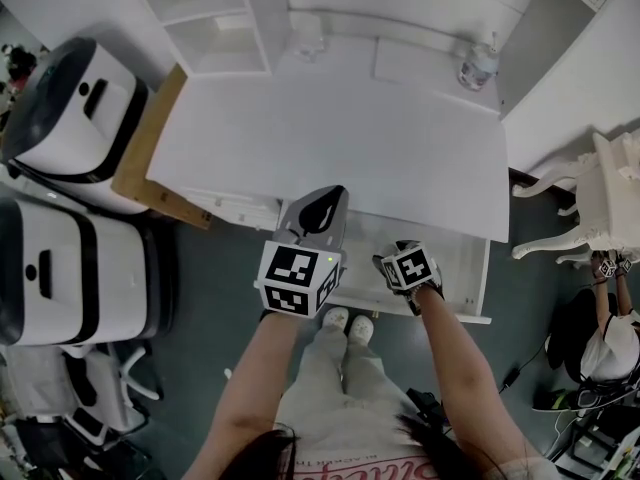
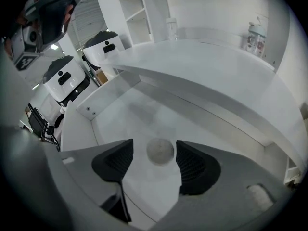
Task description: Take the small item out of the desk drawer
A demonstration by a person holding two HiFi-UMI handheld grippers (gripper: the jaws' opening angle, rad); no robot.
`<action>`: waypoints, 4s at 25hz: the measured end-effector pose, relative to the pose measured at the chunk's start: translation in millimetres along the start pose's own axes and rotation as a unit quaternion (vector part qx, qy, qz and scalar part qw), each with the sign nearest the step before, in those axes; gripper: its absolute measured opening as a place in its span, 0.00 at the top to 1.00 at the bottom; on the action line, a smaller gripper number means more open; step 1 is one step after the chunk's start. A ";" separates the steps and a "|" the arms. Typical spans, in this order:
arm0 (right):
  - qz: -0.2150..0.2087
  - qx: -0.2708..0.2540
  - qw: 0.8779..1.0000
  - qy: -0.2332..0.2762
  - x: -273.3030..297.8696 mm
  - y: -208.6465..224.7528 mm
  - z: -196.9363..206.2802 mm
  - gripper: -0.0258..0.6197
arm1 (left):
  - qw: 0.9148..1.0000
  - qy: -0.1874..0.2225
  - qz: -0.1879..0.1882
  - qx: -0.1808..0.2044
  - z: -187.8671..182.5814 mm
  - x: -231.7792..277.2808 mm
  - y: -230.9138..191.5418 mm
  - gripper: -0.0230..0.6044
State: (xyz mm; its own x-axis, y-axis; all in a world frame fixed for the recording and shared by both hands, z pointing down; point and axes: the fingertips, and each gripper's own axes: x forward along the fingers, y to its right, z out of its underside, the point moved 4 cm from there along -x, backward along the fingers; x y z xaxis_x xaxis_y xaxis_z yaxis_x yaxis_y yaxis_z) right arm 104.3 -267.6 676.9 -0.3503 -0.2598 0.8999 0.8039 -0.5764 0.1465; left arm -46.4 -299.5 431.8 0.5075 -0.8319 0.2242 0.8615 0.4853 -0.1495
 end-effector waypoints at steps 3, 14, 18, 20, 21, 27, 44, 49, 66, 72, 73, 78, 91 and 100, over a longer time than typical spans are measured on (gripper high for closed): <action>0.004 -0.002 1.000 -0.008 7.6 0.4 1.7 0.55 | 1.000 -0.002 0.000 -0.004 3.9 0.9 -0.8 0.97; 0.036 -0.008 0.999 -0.017 16.0 5.3 -0.2 0.70 | 1.000 -0.006 -0.002 -0.013 11.2 0.9 -4.5 0.97; 0.034 -0.014 0.999 -0.021 16.7 6.0 -0.6 0.70 | 1.000 -0.005 -0.001 -0.017 11.7 1.4 -4.3 0.97; 0.034 -0.017 0.999 -0.021 16.6 5.4 -1.7 0.71 | 1.000 -0.004 0.001 -0.016 11.0 1.7 -4.2 0.97; 0.033 -0.020 0.999 -0.021 16.0 4.6 -2.2 0.71 | 1.000 -0.004 0.002 -0.016 10.6 1.8 -3.9 0.97; 0.035 -0.027 0.999 -0.018 9.1 2.1 -5.6 0.71 | 1.000 0.000 0.005 -0.020 8.2 2.1 -2.9 0.96; 0.038 -0.028 0.999 0.005 -33.6 -5.5 -26.0 0.71 | 1.000 0.020 0.018 -0.010 -16.5 0.4 -4.4 0.96; 0.036 -0.028 0.999 0.017 -50.2 -11.3 -34.5 0.71 | 0.999 0.028 0.022 -0.009 -26.3 1.2 -2.5 0.96; 0.040 -0.058 0.992 0.108 -124.6 -18.4 -70.6 0.71 | 0.997 0.057 0.040 0.027 -65.0 -0.4 16.9 0.96; 0.051 -0.058 0.986 0.149 -156.7 -16.9 -82.5 0.71 | 0.996 0.075 0.042 0.032 -80.8 -1.1 23.2 0.96; 0.054 -0.059 0.984 0.157 -162.4 -16.8 -84.9 0.71 | 0.996 0.079 0.042 0.032 -83.3 -1.2 23.9 0.96; 0.062 -0.057 0.976 0.202 -192.4 -17.8 -95.0 0.71 | 0.994 0.088 0.042 0.039 -91.4 -2.3 30.1 0.96; 0.104 -0.076 0.939 0.318 -275.1 -27.5 -123.9 0.71 | 0.990 0.122 0.041 0.055 -119.3 -10.2 38.9 0.96; 0.141 -0.084 0.902 0.399 -330.9 -25.2 -140.9 0.71 | 0.986 0.147 0.045 0.068 -142.0 -11.8 44.3 0.96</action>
State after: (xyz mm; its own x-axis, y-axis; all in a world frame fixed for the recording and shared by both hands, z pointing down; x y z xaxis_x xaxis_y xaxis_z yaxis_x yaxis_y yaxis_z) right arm 132.2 -276.4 317.5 -0.4308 -0.8516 0.2988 0.8550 -0.4911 -0.1670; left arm -16.4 -306.3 285.8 0.5723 -0.8164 -0.0767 0.8177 0.5752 -0.0213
